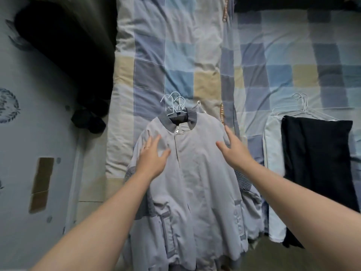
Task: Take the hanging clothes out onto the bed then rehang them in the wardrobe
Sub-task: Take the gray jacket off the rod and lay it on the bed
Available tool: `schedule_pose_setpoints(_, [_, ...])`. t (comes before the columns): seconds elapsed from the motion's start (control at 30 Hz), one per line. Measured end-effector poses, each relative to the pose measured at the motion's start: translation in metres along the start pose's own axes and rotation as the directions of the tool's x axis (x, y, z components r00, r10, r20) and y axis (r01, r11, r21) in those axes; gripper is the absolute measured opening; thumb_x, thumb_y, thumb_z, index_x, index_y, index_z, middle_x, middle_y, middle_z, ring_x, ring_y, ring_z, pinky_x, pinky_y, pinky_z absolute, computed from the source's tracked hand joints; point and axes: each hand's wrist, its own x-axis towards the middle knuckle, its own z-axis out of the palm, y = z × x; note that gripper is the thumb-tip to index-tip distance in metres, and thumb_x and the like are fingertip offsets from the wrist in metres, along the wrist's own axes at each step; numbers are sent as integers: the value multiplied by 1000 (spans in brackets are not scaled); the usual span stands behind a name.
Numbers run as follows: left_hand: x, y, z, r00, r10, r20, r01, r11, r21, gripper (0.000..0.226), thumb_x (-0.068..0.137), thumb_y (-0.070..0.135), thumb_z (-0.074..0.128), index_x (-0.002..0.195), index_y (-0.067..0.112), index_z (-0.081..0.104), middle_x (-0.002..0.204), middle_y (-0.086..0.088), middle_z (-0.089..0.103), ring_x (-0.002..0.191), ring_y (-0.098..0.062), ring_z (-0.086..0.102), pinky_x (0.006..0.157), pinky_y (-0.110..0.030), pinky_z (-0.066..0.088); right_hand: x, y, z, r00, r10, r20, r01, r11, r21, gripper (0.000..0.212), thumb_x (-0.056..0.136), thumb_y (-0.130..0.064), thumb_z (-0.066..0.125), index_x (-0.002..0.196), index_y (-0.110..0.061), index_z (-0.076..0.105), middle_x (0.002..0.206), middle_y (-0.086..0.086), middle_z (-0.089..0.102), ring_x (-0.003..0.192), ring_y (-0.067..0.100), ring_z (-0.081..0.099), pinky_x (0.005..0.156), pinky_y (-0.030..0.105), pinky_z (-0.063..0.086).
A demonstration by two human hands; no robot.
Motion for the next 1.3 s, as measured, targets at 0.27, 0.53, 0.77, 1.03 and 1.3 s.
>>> schedule_pose_setpoints(0.27, [-84,45,-8,990,-9,139,-8,993,115,70,97,59,44,156,42,10,167,3,0,152,-20,-6,120,-48,8,-99,-13,-11,999,44,12,-41,977,-210,69,97,-52,41,155,-39,5,163,-9,10,150,22,9,117,53,18])
schedule_pose_setpoints(0.53, [-154,93,-30,976,184,115,-205,954,218,70,95,67,30,154,46,-4,166,4,-11,151,-20,-11,119,-47,2,-188,-29,-36,968,75,-239,-112,983,-144,72,95,-60,36,150,-47,-9,163,-12,-10,149,16,-11,117,54,-2])
schedule_pose_setpoints(0.77, [-190,155,-16,903,398,162,-427,874,234,77,86,77,23,153,50,-3,166,9,-11,151,-16,-13,119,-48,2,-257,-1,-84,917,144,-371,-180,982,-62,74,93,-63,33,150,-48,-12,161,-13,-18,148,16,-17,117,54,-8])
schedule_pose_setpoints(1.03, [-249,255,54,746,584,319,-664,689,290,74,89,77,22,152,51,-4,166,10,-11,152,-20,-10,121,-49,5,-351,82,-132,780,273,-563,-300,953,46,74,94,-64,29,148,-47,-19,159,-13,-25,147,16,-22,117,54,-7])
schedule_pose_setpoints(1.3, [-363,364,192,550,690,470,-833,490,256,73,90,76,22,152,51,-8,165,9,-15,152,-19,-14,122,-48,1,-478,231,-193,575,429,-697,-403,890,216,74,95,-60,37,151,-45,-8,162,-11,-15,149,18,-14,115,57,-2])
